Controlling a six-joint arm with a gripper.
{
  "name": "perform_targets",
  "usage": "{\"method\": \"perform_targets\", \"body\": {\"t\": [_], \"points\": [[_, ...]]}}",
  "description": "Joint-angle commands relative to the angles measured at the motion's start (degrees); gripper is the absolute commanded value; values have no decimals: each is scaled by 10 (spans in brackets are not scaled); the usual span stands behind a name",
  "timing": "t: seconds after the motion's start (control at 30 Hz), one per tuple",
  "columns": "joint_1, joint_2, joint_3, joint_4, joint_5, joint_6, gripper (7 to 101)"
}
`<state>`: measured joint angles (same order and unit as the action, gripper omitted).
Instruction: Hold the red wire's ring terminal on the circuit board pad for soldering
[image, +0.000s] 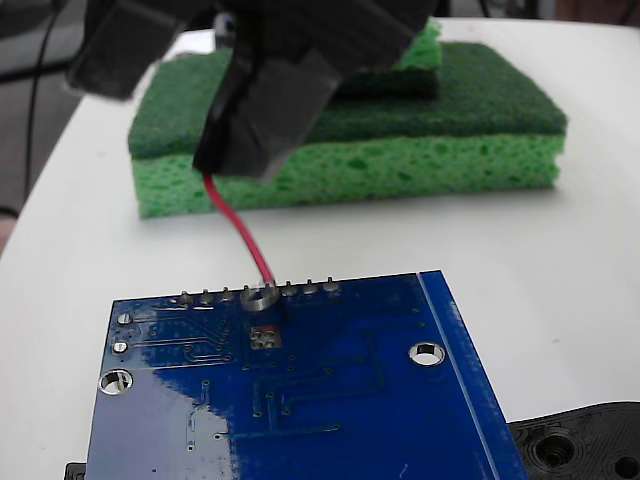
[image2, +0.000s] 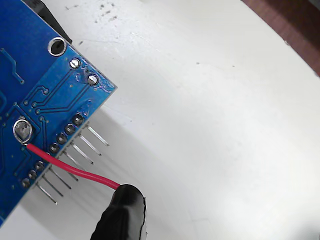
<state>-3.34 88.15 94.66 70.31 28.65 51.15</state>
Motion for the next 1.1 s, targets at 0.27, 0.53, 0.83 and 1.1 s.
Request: {"method": "perform_targets", "body": {"t": [0.27,0.53,0.83,1.1], "points": [[3,135,91,-40,-4,-64,1003],[42,328,284,-162,-98,-178,1003],[145,504,496,-308,-304,-341,1003],[204,650,606,-307,-449,-459,1003]]}}
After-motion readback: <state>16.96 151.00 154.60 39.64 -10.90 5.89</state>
